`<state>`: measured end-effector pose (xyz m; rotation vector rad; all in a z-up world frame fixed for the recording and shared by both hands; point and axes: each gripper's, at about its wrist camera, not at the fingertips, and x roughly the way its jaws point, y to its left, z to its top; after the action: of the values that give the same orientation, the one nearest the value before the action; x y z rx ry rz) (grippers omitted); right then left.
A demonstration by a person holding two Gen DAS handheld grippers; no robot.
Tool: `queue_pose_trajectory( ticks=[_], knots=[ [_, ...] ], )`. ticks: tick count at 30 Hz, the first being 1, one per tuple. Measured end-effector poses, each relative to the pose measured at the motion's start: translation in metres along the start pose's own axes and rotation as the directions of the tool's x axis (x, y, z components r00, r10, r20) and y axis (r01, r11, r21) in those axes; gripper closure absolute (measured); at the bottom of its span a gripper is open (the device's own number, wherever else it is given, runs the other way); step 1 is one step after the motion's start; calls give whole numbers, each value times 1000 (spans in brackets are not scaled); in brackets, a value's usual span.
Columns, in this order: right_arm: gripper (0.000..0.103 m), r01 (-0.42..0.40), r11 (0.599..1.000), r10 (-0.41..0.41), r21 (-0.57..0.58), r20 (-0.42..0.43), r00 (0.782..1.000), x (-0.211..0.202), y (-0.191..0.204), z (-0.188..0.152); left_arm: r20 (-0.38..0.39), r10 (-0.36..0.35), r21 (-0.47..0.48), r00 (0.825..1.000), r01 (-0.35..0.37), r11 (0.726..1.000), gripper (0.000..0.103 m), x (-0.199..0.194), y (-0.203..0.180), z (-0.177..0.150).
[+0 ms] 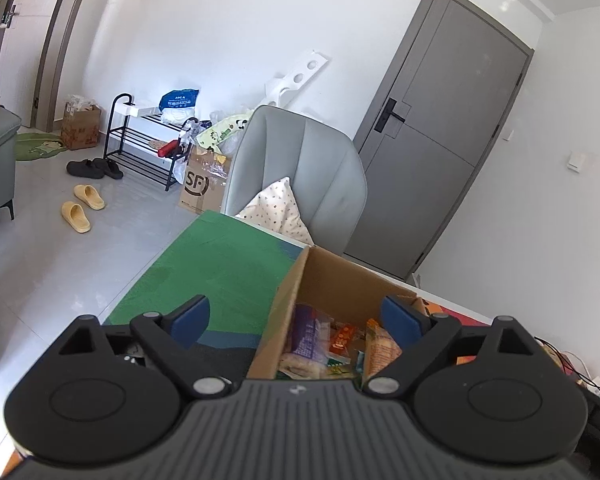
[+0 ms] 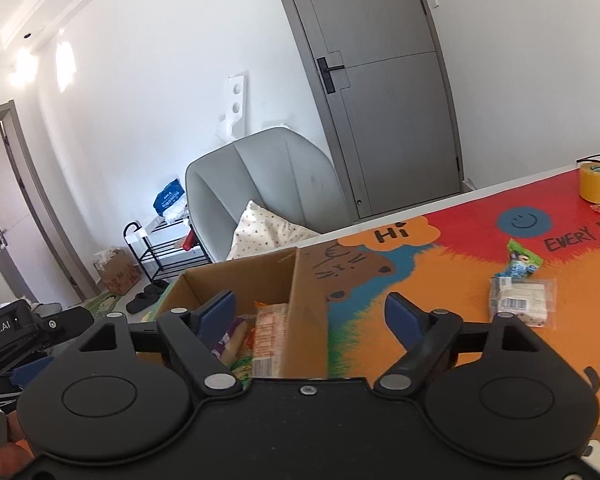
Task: Organize snacks
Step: 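Open both grippers over the box to drop the snacks, then move both grippers back toward the remaining snacks on the mat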
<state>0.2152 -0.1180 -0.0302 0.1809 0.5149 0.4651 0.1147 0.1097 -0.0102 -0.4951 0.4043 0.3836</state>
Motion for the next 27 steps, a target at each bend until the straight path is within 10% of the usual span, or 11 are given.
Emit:
queue_pose_trajectory(
  ticks=[27],
  knots=[
    [13, 120, 981, -133, 149, 77, 988, -63, -122, -6, -73, -96, 197, 993, 109, 974, 6, 0, -131, -52]
  ],
)
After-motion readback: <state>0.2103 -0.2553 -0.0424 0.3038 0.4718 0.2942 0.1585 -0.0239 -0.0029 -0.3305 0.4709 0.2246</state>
